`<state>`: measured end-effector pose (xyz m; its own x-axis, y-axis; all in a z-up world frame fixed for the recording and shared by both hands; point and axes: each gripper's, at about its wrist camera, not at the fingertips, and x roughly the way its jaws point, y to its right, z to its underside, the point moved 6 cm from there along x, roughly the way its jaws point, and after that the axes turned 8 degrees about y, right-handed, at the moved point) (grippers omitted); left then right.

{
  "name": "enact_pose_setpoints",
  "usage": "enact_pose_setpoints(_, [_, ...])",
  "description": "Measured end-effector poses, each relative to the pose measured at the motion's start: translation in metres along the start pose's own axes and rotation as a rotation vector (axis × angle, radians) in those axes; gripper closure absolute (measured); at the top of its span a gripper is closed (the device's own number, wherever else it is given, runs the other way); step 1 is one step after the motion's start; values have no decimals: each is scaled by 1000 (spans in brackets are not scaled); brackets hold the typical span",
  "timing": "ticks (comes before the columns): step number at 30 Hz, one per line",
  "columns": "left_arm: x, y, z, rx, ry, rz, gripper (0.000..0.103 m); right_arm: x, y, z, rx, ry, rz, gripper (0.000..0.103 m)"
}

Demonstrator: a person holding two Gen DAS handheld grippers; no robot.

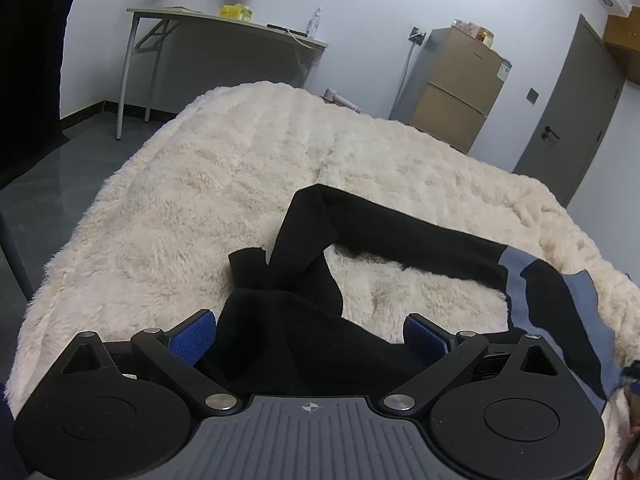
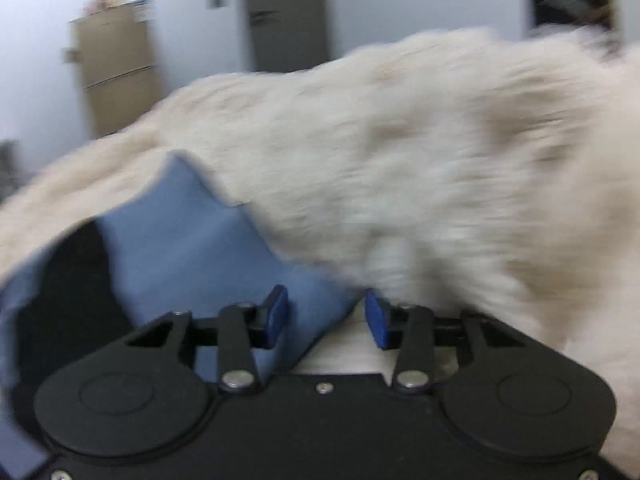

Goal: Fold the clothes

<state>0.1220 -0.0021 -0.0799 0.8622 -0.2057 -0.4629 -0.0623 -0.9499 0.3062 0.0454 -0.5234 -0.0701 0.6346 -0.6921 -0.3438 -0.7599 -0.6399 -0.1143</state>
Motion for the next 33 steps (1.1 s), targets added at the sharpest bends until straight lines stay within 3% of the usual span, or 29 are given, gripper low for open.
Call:
enact_pose_setpoints(3, [0, 0, 0, 2, 3, -6, 4, -46, -49, -8, -120, 188, -219, 45])
enact_pose_setpoints(5, [0, 0, -1, 4, 10, -15, 4, -66, -84, -1, -197, 231, -413, 23])
enact_pose_setpoints(6, [0, 0, -2, 6, 15, -19, 4, -71, -103, 8, -247, 225, -514, 21])
enact_pose_setpoints(7, [-1, 0, -2, 6, 21, -24, 4, -75, -106, 11, -265, 221, -545, 21])
enact_pose_setpoints(8, [-2, -1, -3, 6, 32, -31, 4, -81, -123, 27, -338, 208, -650, 21])
enact_pose_setpoints(10, [-7, -2, -4, 3, 56, -37, 4, -90, -136, 51, -446, 197, -772, 21])
enact_pose_setpoints(11, [-12, -3, -7, -3, 81, -41, 4, -97, -141, 77, -553, 178, -884, 21])
enact_pose_setpoints(13, [-17, -6, -10, -18, 118, -42, 4, -102, -135, 112, -629, 174, -960, 21])
enact_pose_setpoints(15, [-18, -11, -14, -41, 140, -48, 6, -104, -136, 113, -612, 178, -954, 12])
enact_pose_setpoints(16, [-17, -14, -16, -54, 143, -51, 6, -99, -140, 111, -589, 168, -942, 2])
enact_pose_setpoints(17, [-16, -17, -18, -68, 146, -55, 6, -95, -141, 110, -566, 149, -938, 0])
enact_pose_setpoints(22, [2, -28, -39, -112, 141, -65, 6, -96, -140, 115, -567, 150, -926, 0])
enact_pose_setpoints(29, [37, -41, -61, -37, 48, -9, 13, -90, -139, 122, -575, 157, -925, 0])
enact_pose_setpoints(33, [42, -66, -54, -75, 57, -12, 13, -99, -137, 124, -595, 179, -966, 2])
